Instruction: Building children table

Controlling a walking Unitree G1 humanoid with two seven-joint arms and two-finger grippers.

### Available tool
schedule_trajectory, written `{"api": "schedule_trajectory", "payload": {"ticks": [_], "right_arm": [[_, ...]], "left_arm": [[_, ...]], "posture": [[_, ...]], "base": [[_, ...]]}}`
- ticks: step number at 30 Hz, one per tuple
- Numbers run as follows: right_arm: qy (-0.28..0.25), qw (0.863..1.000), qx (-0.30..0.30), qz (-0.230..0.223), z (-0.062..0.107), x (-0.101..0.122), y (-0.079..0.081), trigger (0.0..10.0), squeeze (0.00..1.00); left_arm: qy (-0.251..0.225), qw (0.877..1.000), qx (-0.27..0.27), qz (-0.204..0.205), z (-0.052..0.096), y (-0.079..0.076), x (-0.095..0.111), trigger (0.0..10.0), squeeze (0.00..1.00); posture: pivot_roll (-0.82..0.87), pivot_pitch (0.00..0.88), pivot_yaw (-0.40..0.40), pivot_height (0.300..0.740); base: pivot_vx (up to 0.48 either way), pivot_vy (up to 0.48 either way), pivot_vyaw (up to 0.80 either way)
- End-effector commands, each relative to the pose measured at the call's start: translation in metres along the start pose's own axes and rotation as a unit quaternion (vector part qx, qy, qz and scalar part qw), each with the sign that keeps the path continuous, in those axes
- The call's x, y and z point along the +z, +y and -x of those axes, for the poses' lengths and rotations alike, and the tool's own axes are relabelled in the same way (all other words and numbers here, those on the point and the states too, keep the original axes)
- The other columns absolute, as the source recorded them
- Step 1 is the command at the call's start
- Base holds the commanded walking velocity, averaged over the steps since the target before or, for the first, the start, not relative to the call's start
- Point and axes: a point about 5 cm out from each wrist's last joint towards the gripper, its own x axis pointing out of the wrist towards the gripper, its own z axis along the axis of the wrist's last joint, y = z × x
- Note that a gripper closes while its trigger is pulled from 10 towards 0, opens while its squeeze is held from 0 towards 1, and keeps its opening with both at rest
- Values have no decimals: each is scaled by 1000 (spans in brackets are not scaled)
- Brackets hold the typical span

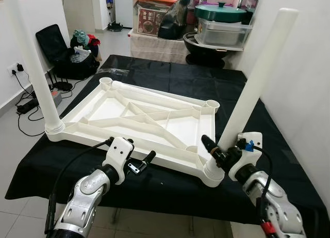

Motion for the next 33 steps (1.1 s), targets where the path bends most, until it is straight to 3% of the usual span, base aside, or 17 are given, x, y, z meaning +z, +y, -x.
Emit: {"api": "schedule_trajectory", "payload": {"ticks": [1,9,11,13,15,16,21,22,23,25,26,27,28,29,30,32,33], "right_arm": [[-2,999,-23,-22,1,-5,-3,0,0],[-20,997,-68,-21,6,-4,-12,0,0],[-9,989,-146,-10,8,-6,-24,0,0],[29,941,-337,13,21,-17,-53,0,0],[29,941,-337,13,21,-17,-53,0,0],[66,886,-458,20,38,-32,-66,0,0],[88,859,-504,7,47,-44,-65,0,0],[102,857,-505,2,45,-50,-60,510,0],[102,864,-492,-4,41,-52,-55,10000,0],[101,870,-482,-7,38,-53,-52,10000,0],[82,882,-463,-11,34,-49,-48,10000,1000],[82,882,-463,-11,34,-49,-48,10000,1000],[65,893,-444,-10,29,-44,-45,10000,1000],[51,908,-415,-16,21,-38,-40,10000,1000],[33,935,-352,-27,9,-31,-31,10000,1000],[16,956,-291,-38,-3,-23,-21,10000,1000],[4,974,-223,-50,-8,-16,-11,10000,0]], "left_arm": [[3,1000,-9,-3,-1,-3,-1,10000,0],[3,1000,-15,-4,-3,-4,-1,10000,0],[2,1000,-17,-3,-4,-5,0,10000,0],[1,1000,-17,-3,-5,-6,0,10000,0],[1,1000,-17,-3,-5,-6,0,10000,0],[2,1000,-16,-4,-5,-7,-1,10000,0],[2,1000,-15,-3,-5,-7,-1,10000,0],[2,1000,-14,-3,-5,-8,-1,10000,0],[3,1000,-14,-3,-4,-8,-2,10000,0],[4,1000,-13,-3,-4,-8,-2,10000,0],[4,1000,-13,-3,-4,-8,-3,10000,0],[4,1000,-13,-3,-4,-8,-3,10000,0],[5,1000,-12,-4,-4,-8,-3,10000,0],[5,1000,-11,-3,-4,-8,-3,10000,0],[5,1000,-11,-3,-4,-8,-3,10000,0],[4,1000,-11,-2,-4,-9,-3,10000,0],[4,1000,-12,-1,-4,-9,-4,10000,0]], "posture": [[64,0,-106,740],[55,0,-99,740],[48,0,-95,740],[48,0,-100,740],[48,0,-100,740],[54,0,-105,740],[57,0,-108,740],[60,0,-112,740],[58,0,-113,740],[58,0,-114,740],[59,0,-116,740],[59,0,-116,740],[59,0,-116,740],[56,0,-118,740],[56,0,-119,740],[56,0,-119,740],[50,0,-116,740]], "base": [[0,0,0],[0,0,0],[0,0,0],[0,0,0],[0,0,0],[0,0,0],[0,0,0],[0,0,0],[0,0,0],[0,0,0],[0,0,0],[0,0,0],[0,0,0],[0,0,0],[0,0,0],[0,0,0],[0,0,0]]}}
